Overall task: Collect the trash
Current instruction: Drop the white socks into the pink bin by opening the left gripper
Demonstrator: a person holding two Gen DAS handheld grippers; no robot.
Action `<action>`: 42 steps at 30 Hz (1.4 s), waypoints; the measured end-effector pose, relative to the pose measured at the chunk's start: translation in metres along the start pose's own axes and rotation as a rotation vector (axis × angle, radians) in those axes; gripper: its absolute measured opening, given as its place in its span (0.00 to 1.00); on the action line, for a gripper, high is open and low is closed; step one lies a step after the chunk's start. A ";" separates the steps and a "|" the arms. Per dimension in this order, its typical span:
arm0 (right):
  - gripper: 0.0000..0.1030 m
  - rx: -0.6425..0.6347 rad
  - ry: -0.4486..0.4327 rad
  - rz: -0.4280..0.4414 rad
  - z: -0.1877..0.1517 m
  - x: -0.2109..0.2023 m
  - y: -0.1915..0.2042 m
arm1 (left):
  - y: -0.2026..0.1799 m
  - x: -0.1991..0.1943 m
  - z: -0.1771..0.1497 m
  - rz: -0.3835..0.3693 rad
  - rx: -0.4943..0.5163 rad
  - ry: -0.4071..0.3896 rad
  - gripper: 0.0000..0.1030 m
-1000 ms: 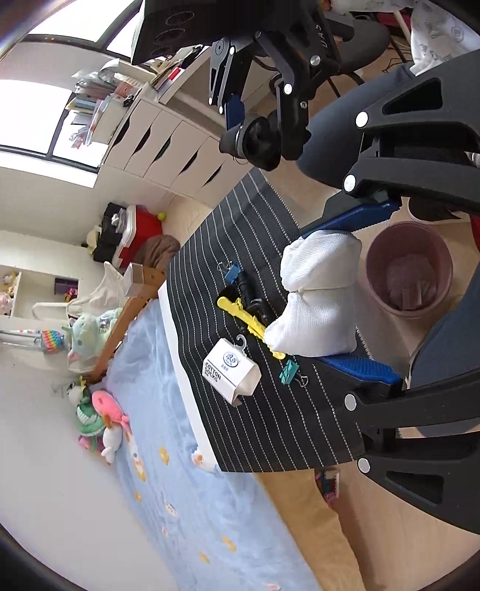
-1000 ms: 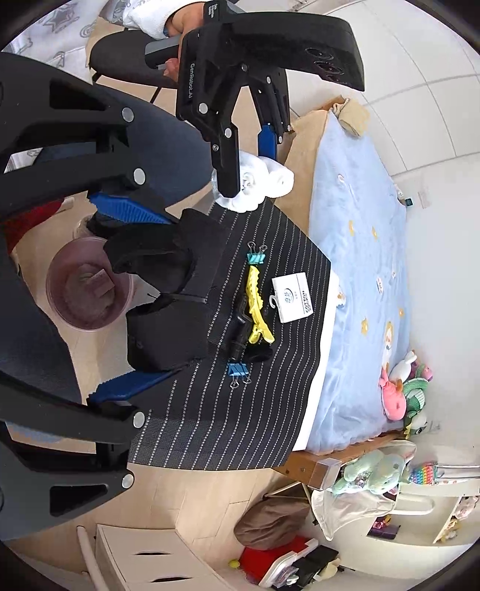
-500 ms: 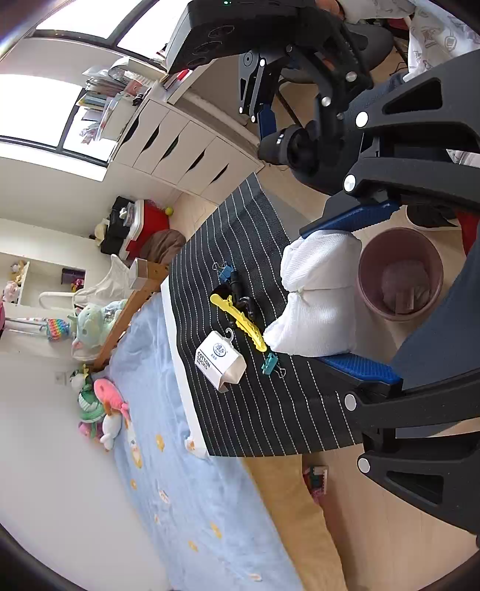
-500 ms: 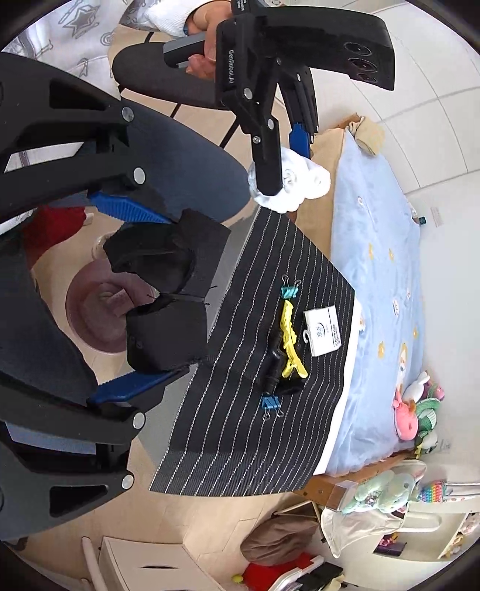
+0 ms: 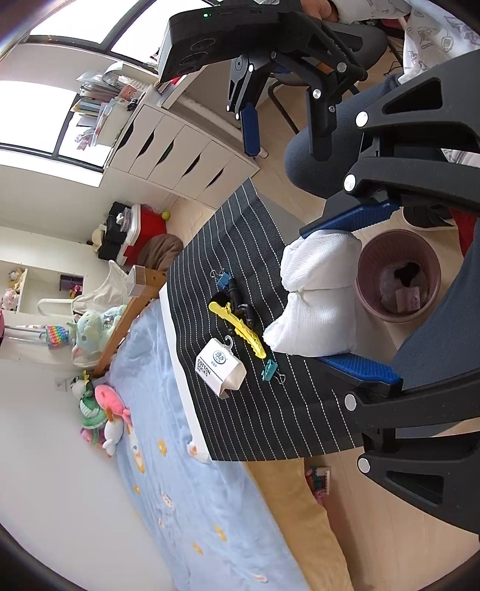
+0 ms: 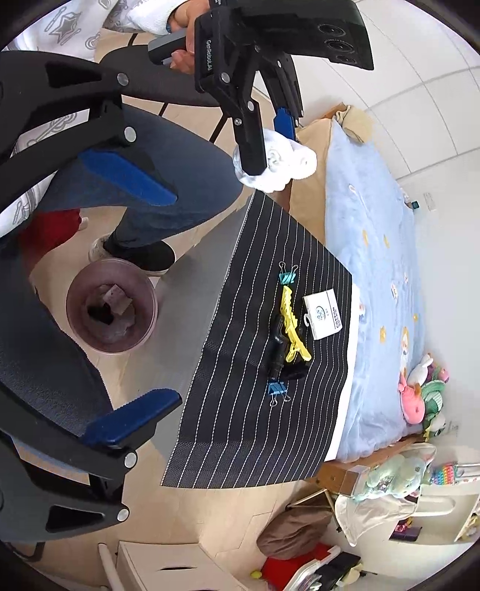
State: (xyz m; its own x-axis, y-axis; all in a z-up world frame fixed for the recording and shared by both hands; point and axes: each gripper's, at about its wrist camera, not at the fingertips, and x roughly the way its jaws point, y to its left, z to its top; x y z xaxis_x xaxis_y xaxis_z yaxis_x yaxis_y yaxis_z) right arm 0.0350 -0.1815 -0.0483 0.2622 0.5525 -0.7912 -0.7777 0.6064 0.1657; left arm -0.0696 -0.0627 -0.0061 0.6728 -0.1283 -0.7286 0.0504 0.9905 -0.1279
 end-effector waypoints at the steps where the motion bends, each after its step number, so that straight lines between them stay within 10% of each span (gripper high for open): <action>1: 0.95 0.003 -0.002 -0.004 0.000 -0.001 -0.001 | -0.001 0.000 0.000 -0.002 0.003 0.001 0.56; 29: 0.95 0.074 -0.060 -0.103 -0.004 -0.021 -0.031 | -0.041 0.012 -0.001 -0.071 0.101 0.051 0.58; 31: 0.95 0.079 -0.062 -0.101 -0.005 -0.022 -0.033 | -0.043 0.013 -0.001 -0.076 0.106 0.054 0.60; 33: 0.95 0.081 -0.065 -0.101 -0.005 -0.022 -0.034 | -0.043 0.012 -0.001 -0.084 0.101 0.046 0.84; 42: 0.95 0.077 -0.054 -0.099 -0.003 -0.020 -0.033 | -0.038 0.013 -0.002 -0.057 0.070 0.028 0.92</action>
State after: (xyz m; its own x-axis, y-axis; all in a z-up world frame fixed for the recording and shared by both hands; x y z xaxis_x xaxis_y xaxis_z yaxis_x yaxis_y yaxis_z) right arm 0.0532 -0.2145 -0.0398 0.3674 0.5170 -0.7732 -0.7008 0.7004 0.1353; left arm -0.0639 -0.1024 -0.0117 0.6464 -0.1848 -0.7403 0.1398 0.9825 -0.1232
